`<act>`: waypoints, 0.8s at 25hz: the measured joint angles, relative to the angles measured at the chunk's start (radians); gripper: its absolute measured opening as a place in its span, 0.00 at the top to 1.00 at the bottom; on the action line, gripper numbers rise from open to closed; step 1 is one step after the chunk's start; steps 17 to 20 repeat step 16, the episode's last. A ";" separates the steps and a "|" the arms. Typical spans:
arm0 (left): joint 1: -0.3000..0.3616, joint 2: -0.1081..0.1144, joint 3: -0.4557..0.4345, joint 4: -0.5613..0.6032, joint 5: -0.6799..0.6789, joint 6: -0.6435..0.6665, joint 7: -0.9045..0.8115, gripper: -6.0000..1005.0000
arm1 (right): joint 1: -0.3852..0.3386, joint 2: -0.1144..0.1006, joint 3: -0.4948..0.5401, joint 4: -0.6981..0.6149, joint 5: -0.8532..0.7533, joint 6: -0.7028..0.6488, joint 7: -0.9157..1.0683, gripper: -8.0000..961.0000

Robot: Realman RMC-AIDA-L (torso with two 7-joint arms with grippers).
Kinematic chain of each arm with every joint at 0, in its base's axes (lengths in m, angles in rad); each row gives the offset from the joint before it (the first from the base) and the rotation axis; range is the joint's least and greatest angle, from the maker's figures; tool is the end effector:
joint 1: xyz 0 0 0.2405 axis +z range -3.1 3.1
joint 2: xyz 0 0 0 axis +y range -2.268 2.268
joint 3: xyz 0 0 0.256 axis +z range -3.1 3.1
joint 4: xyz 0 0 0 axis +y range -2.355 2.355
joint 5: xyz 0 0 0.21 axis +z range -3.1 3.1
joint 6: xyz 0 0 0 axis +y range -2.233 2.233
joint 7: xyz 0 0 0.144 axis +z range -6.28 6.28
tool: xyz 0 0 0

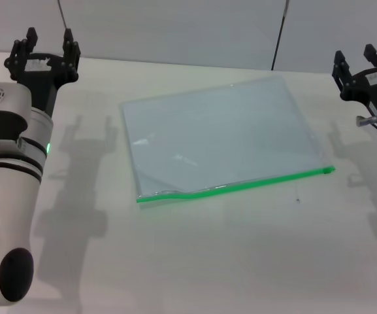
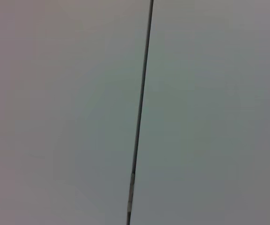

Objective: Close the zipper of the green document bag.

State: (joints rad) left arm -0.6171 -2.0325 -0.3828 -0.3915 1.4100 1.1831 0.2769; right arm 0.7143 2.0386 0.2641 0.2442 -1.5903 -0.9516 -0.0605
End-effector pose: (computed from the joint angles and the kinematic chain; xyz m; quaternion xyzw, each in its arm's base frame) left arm -0.2737 0.3810 -0.0095 -0.6292 -0.2115 -0.2905 0.6892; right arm 0.2641 0.4040 -0.0389 -0.7474 0.1995 0.2511 0.5819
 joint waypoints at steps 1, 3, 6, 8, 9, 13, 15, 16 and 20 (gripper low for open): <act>-0.001 0.000 0.000 0.000 0.003 0.000 0.001 0.38 | 0.000 0.000 0.001 0.000 0.001 0.000 0.000 0.43; -0.003 0.000 0.000 0.000 0.005 0.000 0.003 0.38 | 0.000 -0.001 0.003 0.000 0.002 -0.001 0.000 0.43; -0.003 0.000 0.004 0.001 0.005 0.001 0.004 0.38 | 0.001 -0.001 0.004 0.000 0.002 -0.001 0.000 0.43; -0.004 0.000 0.005 0.001 0.005 0.002 0.003 0.38 | 0.001 -0.001 0.004 0.000 0.001 -0.001 0.001 0.43; -0.004 0.000 0.006 0.001 0.005 0.003 0.003 0.38 | 0.001 -0.001 0.003 0.000 0.000 -0.002 0.001 0.43; -0.004 0.000 0.007 0.002 0.007 0.004 0.007 0.38 | 0.001 -0.001 0.003 0.000 0.000 -0.002 0.001 0.43; -0.004 0.000 0.007 0.002 0.007 0.004 0.008 0.38 | 0.001 -0.001 0.006 0.000 0.000 -0.002 0.001 0.43; -0.004 0.000 0.008 0.002 0.008 0.004 0.009 0.38 | 0.001 -0.002 0.006 0.000 0.001 -0.002 0.001 0.43; -0.004 0.000 0.008 0.002 0.008 0.004 0.009 0.38 | 0.001 -0.002 0.006 0.000 0.001 -0.002 0.001 0.43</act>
